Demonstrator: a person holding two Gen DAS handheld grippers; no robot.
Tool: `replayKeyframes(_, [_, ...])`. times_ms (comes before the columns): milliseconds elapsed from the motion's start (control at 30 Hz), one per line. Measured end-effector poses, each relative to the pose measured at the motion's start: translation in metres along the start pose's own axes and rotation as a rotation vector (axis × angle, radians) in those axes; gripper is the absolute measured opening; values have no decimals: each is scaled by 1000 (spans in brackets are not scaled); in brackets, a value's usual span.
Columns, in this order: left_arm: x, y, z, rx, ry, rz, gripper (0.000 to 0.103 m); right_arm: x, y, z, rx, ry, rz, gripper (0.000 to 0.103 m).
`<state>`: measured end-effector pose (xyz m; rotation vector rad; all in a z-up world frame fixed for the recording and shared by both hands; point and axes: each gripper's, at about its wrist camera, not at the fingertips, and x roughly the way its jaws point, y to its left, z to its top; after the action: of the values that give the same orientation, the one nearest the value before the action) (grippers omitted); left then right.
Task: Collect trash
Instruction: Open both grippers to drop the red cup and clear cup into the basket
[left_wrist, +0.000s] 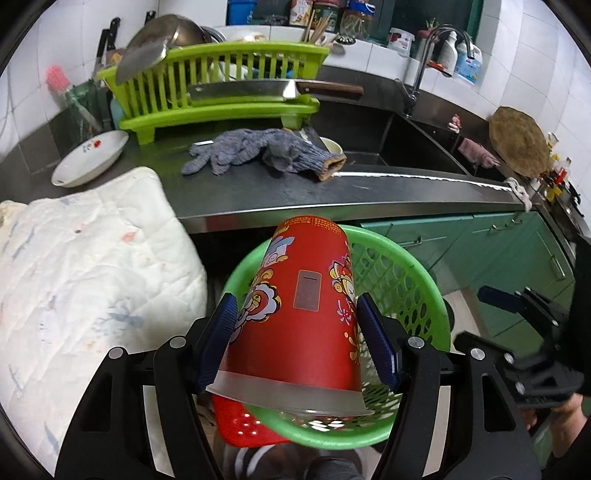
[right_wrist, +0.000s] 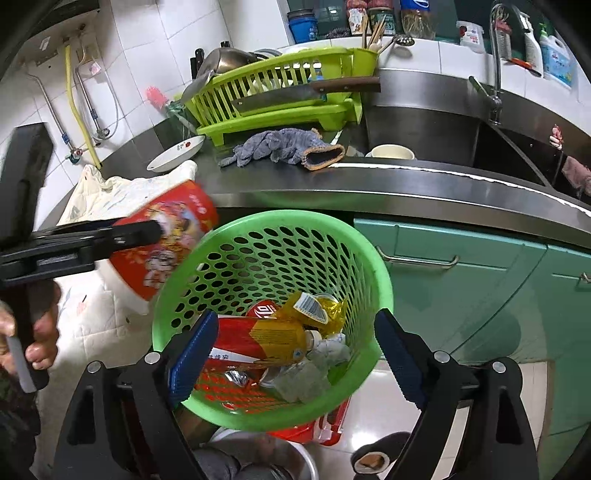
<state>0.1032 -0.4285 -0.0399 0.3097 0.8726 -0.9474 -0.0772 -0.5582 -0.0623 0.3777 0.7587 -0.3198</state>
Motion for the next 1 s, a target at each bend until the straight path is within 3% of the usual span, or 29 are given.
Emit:
replayKeyframes(500, [35, -20, -1, -30, 50, -51, 68, -32, -3, -8, -5, -53, -14, 85])
replayKeyframes(767, [18, -19, -7, -21, 18, -41, 76, -34, 3, -16, 33, -54, 5, 85])
replayKeyframes(1000, [-12, -5, -18, -26, -20, 12, 81, -37, 23, -22, 42, -45, 1, 87])
